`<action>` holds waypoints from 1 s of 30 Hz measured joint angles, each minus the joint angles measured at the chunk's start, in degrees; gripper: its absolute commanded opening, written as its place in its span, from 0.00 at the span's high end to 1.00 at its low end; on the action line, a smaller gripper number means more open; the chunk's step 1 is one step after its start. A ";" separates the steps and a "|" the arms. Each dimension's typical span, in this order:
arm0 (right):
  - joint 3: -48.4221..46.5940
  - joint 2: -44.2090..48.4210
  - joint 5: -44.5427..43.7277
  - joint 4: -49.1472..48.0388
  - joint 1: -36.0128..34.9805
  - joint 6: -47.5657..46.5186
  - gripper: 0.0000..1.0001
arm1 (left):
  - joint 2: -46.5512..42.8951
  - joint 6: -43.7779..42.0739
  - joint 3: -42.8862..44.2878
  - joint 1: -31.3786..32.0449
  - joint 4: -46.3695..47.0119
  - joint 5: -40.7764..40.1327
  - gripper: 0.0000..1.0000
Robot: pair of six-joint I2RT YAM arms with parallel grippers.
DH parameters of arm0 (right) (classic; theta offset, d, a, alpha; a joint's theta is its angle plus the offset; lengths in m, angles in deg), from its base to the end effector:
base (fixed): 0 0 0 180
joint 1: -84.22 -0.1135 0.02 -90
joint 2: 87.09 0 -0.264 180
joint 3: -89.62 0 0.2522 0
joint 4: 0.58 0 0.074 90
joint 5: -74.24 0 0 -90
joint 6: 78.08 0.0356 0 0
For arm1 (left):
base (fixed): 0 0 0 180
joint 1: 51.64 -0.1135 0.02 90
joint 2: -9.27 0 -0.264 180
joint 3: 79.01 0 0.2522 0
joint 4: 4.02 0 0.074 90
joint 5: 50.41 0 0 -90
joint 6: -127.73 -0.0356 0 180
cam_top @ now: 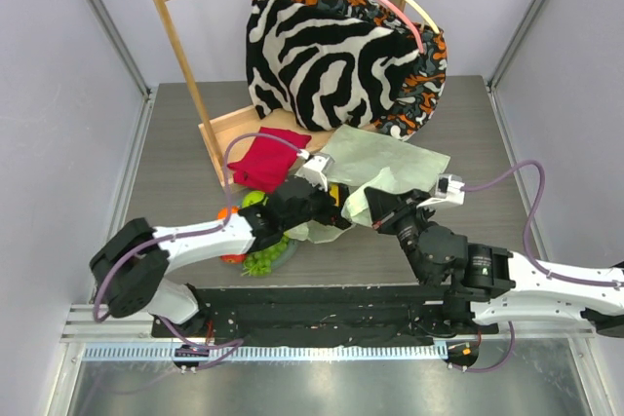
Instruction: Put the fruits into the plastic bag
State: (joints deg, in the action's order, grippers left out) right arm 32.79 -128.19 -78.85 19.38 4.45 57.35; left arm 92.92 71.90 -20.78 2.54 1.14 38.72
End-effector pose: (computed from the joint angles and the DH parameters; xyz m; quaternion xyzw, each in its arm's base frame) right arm 0.0585 0.1456 0.3488 0.1558 0.7017 0.3385 0.6072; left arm 0.1885 -0.2603 0.2297 0.1383 0.8087 -0.3939 0.4144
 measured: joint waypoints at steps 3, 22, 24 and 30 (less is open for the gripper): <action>0.02 2.05 -1.16 0.35 0.00 -0.04 0.99 | -6.62 -2.64 -2.36 0.09 -0.74 4.79 0.05; 0.59 3.28 -3.63 2.36 0.00 0.09 0.99 | -29.64 -6.36 -4.72 0.15 -17.44 15.52 0.00; 0.61 2.64 -3.45 2.54 0.00 0.39 0.99 | -27.96 -6.19 -4.52 0.15 -17.79 16.70 0.00; 0.61 1.44 -2.97 2.71 0.00 1.07 0.99 | -18.80 -5.95 -0.72 0.13 -18.64 23.10 0.00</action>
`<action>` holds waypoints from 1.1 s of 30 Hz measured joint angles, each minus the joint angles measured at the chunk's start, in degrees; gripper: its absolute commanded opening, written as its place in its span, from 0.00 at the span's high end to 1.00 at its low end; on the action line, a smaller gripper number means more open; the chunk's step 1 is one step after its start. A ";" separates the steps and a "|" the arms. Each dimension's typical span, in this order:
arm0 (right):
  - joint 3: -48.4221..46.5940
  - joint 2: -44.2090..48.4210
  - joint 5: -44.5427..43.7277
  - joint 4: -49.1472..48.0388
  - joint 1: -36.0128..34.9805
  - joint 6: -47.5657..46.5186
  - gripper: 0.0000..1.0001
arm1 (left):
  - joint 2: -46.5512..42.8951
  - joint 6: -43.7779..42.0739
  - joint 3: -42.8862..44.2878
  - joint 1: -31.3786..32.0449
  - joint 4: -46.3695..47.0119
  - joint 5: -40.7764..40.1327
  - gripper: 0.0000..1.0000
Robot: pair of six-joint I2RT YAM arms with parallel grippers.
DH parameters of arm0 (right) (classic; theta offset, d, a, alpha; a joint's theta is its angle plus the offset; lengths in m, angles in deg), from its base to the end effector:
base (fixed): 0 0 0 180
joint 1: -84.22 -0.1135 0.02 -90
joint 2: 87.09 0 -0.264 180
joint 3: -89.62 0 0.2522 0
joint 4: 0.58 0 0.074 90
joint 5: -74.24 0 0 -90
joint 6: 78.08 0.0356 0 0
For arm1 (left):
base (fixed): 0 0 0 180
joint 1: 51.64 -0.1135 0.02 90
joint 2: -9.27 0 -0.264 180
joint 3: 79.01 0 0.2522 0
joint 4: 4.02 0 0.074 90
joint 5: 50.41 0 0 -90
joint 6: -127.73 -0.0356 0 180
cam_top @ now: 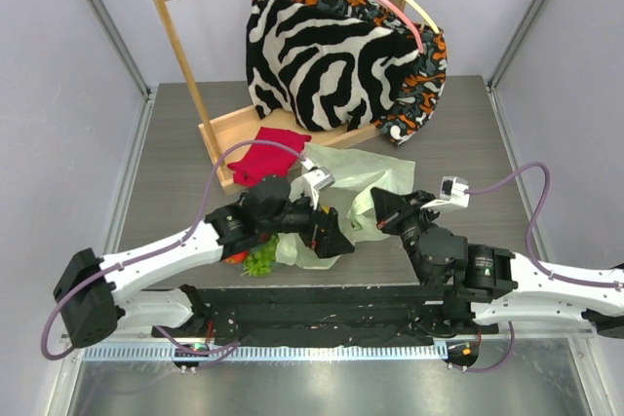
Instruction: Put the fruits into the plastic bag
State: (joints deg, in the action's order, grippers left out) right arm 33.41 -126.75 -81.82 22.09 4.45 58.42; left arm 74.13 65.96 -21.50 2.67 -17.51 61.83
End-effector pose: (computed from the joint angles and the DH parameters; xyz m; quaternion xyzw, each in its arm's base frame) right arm 0.0580 0.1383 0.3444 0.1705 0.7018 0.3166 0.6149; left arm 0.1395 -0.2173 0.2822 0.2889 0.7623 -0.4867 0.3138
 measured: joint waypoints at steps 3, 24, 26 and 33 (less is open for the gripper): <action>0.00 -0.35 -0.61 0.17 0.00 -0.15 0.99 | 5.64 -0.20 4.26 0.13 -0.09 6.43 0.00; -0.04 -1.01 -3.91 1.49 -0.02 -2.54 0.99 | -1.86 -5.22 12.37 1.95 -23.63 33.88 0.00; -0.07 -1.09 -3.93 1.51 -0.02 -2.62 0.99 | -6.75 -4.79 12.94 1.95 -24.13 33.86 0.00; -0.07 -1.38 -3.91 1.68 -0.02 -2.64 0.99 | -18.69 -3.98 17.29 2.32 -27.82 8.92 0.00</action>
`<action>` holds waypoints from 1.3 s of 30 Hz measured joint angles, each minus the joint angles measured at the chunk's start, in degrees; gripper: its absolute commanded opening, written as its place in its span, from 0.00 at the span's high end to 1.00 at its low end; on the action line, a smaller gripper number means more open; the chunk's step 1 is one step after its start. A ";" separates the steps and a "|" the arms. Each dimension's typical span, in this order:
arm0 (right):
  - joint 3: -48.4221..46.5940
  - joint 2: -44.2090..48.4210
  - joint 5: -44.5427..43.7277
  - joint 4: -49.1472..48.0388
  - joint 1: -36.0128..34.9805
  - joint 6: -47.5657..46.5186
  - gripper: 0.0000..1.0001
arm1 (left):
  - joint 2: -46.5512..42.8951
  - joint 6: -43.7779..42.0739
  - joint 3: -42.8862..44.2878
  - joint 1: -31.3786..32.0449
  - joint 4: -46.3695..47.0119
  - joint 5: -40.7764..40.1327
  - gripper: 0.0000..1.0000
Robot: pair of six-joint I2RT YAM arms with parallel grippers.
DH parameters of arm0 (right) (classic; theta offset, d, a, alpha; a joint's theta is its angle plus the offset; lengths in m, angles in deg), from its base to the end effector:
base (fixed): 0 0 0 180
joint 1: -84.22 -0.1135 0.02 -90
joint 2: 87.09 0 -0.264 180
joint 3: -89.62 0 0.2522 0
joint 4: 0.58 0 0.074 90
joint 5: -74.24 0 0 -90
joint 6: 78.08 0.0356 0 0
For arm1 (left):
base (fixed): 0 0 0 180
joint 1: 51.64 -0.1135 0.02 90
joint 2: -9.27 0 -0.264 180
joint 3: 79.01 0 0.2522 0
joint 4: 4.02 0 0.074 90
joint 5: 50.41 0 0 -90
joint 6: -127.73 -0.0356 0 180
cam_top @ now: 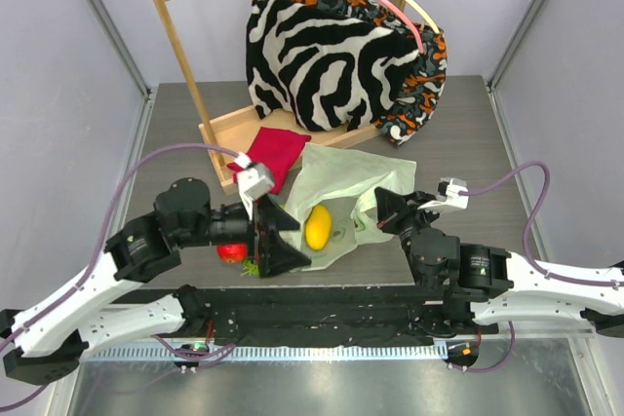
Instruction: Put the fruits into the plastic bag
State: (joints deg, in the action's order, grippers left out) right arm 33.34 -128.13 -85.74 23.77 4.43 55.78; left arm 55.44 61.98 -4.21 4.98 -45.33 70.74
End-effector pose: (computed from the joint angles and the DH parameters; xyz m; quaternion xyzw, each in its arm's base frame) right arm 0.0594 0.1410 0.3395 0.1616 0.7078 0.2624 0.6356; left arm 0.0729 -0.1441 0.4019 0.3707 0.6756 -0.5499 0.3220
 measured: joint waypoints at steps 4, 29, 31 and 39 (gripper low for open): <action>-0.02 0.00 0.00 0.22 0.00 0.02 0.99 | -1.40 2.91 1.27 -0.13 -7.65 -23.54 0.00; -1.31 -0.74 -0.09 0.55 0.00 -2.23 0.99 | 5.75 17.94 -16.72 -0.26 -1.16 -27.56 1.00; -2.69 -1.14 -0.48 0.68 0.00 -4.44 0.99 | 6.49 17.22 -14.97 -0.28 0.63 -27.41 1.00; -13.49 -2.97 -4.66 -2.08 0.02 -22.47 0.99 | 16.02 12.87 10.27 -8.81 6.14 -20.79 1.00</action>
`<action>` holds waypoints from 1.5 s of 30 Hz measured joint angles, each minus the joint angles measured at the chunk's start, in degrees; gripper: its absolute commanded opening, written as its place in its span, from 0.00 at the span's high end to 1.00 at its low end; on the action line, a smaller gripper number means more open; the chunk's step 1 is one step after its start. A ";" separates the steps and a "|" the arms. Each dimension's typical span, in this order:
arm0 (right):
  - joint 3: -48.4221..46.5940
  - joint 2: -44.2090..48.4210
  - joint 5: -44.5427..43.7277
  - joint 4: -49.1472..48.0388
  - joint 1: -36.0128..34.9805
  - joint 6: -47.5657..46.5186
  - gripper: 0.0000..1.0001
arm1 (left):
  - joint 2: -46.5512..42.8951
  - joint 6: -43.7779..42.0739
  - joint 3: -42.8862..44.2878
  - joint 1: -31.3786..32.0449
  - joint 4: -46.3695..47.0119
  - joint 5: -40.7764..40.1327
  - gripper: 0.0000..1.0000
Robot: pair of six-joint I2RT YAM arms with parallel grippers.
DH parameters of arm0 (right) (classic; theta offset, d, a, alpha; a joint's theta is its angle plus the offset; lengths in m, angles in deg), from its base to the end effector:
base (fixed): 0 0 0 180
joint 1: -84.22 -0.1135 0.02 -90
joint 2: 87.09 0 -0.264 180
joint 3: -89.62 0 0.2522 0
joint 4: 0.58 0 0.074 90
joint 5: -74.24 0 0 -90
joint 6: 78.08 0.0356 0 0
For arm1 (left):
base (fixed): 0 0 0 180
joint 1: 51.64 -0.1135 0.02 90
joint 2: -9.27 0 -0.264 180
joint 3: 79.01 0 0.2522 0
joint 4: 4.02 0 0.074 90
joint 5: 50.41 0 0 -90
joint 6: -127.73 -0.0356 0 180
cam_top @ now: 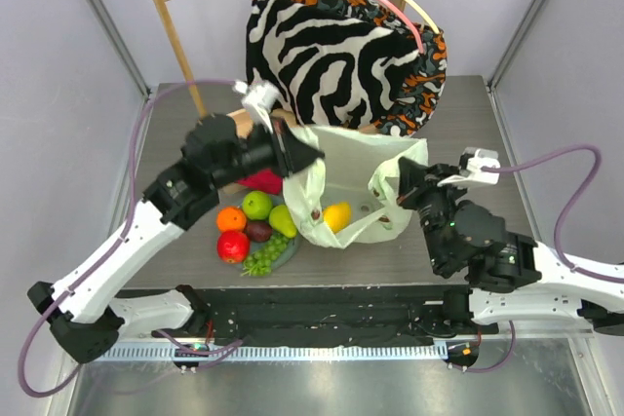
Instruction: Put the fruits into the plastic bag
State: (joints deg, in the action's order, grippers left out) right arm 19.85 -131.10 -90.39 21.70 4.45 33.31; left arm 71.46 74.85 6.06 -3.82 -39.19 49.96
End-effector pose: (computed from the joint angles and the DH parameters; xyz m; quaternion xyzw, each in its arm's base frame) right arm 0.0587 0.1322 0.4116 0.1196 0.6911 0.1836 0.6887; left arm 0.1535 -0.1790 0.4219 0.1288 0.7669 -0.4738 0.4133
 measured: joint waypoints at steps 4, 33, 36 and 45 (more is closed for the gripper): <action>-5.68 -0.79 -1.25 -3.19 -0.02 -9.90 0.99 | 5.44 2.10 9.55 -10.23 5.33 9.57 1.00; 0.48 -2.23 -7.02 -2.43 0.00 -8.61 0.99 | 28.24 -5.86 14.69 -24.65 0.61 25.64 0.04; -1.81 -4.07 -7.96 -2.40 -0.02 -9.05 0.99 | 22.16 -8.61 12.92 -24.65 1.42 24.28 0.00; -4.22 -6.25 -8.44 -2.40 0.59 -9.92 0.99 | -1.53 -16.65 3.96 -24.70 1.33 12.02 0.00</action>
State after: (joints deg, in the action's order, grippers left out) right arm 15.64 -137.35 -98.83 19.29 5.04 23.38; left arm 69.93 58.20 10.02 -28.52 -37.86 61.98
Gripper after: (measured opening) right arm 0.028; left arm 0.996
